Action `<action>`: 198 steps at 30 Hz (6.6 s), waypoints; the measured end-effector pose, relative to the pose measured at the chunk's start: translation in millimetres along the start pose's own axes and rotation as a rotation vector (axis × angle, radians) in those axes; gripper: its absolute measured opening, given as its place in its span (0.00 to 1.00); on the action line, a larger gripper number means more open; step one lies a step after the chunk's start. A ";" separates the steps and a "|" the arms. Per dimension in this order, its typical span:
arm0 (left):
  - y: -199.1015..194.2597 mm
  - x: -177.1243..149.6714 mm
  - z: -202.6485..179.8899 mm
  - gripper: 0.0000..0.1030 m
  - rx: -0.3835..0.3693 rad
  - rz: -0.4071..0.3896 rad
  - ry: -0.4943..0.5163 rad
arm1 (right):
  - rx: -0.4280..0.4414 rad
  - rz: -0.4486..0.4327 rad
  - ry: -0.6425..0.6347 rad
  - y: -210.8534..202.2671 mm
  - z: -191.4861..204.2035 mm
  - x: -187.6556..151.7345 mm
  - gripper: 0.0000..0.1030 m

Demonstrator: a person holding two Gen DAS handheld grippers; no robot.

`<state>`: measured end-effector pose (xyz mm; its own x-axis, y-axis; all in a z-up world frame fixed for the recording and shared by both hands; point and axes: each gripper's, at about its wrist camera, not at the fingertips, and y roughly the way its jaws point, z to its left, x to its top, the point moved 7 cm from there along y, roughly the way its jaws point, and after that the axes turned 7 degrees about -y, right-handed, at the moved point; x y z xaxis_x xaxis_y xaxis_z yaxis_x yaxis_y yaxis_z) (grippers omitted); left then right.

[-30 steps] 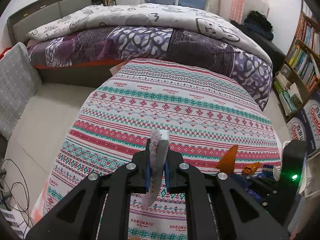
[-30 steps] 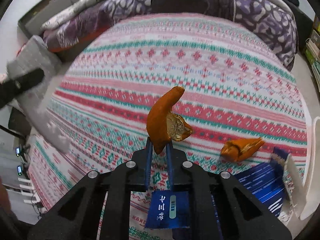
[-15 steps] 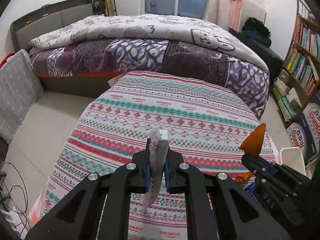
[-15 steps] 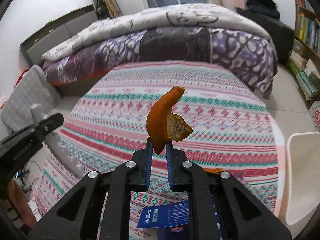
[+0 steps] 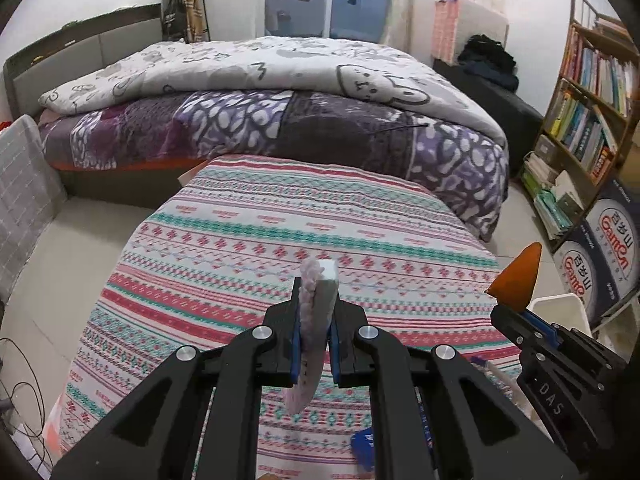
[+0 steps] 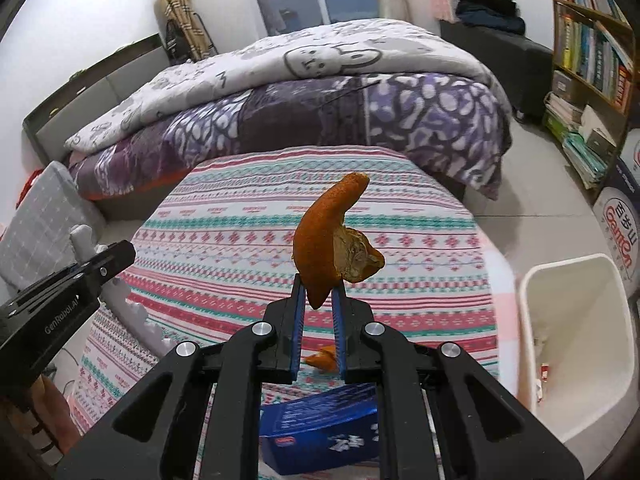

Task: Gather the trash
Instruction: 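Carry the grey strip and orange peel over the white bin and open both tools, then grasp the blue box with the left tool while the right tool grasps a white paper strip, then carry the blue box and paper strip over the white bin and open both tools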

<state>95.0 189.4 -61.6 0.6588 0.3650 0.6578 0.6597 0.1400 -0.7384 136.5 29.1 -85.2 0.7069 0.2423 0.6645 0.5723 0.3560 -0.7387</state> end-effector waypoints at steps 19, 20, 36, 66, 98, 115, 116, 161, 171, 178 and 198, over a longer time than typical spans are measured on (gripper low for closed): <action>-5.2 -12.1 -97.1 0.10 -0.095 -0.003 0.102 | -0.141 -0.014 0.157 -38.9 -110.3 -7.7 0.12; -5.7 -13.6 -103.7 0.10 -0.102 -0.003 0.110 | -0.155 -0.013 0.170 -41.9 -119.1 -9.3 0.12; -12.7 -40.0 -195.6 0.10 -0.207 0.025 0.206 | -0.308 0.014 0.392 -88.9 -236.5 -40.4 0.46; -6.6 -116.0 -371.2 0.22 -0.442 0.201 0.315 | -0.476 -0.094 0.698 -179.4 -363.8 -73.5 0.83; 15.5 -153.6 -182.7 0.72 -0.225 0.405 0.748 | -0.325 0.151 0.350 -68.1 -224.6 -50.8 0.93; 53.5 -161.8 -108.6 0.39 -0.115 0.424 0.778 | -0.105 0.373 0.044 -3.0 -124.1 -71.7 0.93; 52.3 -158.7 -105.1 0.38 -0.119 0.421 0.762 | -0.092 0.379 0.027 -0.4 -118.7 -72.5 0.93; -9.1 -20.2 -16.8 0.27 0.009 -0.048 0.006 | -0.092 -0.090 -0.083 -25.5 -21.6 -3.4 0.10; -15.0 -17.6 -35.7 0.27 0.015 -0.091 0.002 | -0.130 -0.144 -0.083 -38.0 -29.0 -1.2 0.10; -17.0 -19.8 -59.5 0.27 -0.011 -0.098 0.022 | -0.149 -0.146 -0.064 -46.6 -43.9 -3.8 0.10; -16.1 -34.4 -141.8 0.27 -0.101 -0.089 0.106 | -0.243 -0.136 0.051 -75.4 -125.2 -14.1 0.10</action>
<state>113.0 44.1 -51.3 0.6272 0.2554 0.7358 0.7464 0.0725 -0.6615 135.4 -114.1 -53.0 0.6331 0.1589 0.7576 0.7421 0.1539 -0.6524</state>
